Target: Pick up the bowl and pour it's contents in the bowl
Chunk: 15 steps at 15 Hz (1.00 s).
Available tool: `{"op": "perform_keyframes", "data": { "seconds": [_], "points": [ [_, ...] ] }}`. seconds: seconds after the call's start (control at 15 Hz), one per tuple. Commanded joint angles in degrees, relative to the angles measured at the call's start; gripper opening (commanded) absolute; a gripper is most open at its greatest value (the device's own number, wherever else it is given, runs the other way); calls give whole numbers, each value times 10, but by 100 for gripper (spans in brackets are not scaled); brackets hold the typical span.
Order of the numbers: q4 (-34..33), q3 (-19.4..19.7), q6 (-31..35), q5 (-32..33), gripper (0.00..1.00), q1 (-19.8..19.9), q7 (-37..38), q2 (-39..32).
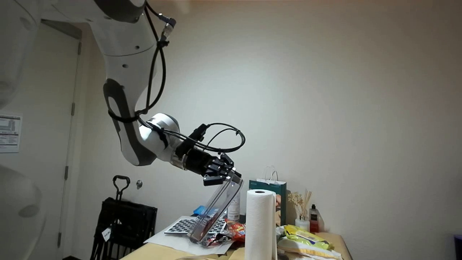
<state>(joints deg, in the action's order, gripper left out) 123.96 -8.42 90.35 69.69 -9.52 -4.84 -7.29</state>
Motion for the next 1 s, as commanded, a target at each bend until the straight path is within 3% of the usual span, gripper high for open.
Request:
{"op": "perform_keyframes", "data": {
  "seconds": [0.0, 0.07, 0.27, 0.33, 0.67, 0.93],
  "points": [
    [32, 1, 29, 35, 3, 8, 31, 13],
    [11, -2, 12, 17, 11, 4, 12, -1],
    [16, -1, 20, 20, 11, 6, 20, -1],
    [16, -1, 20, 20, 3, 6, 20, -1],
    [39, 1, 44, 31, 3, 8, 116, 1],
    [65, 2, 48, 91, 3, 4, 183, 0]
  ]
}}
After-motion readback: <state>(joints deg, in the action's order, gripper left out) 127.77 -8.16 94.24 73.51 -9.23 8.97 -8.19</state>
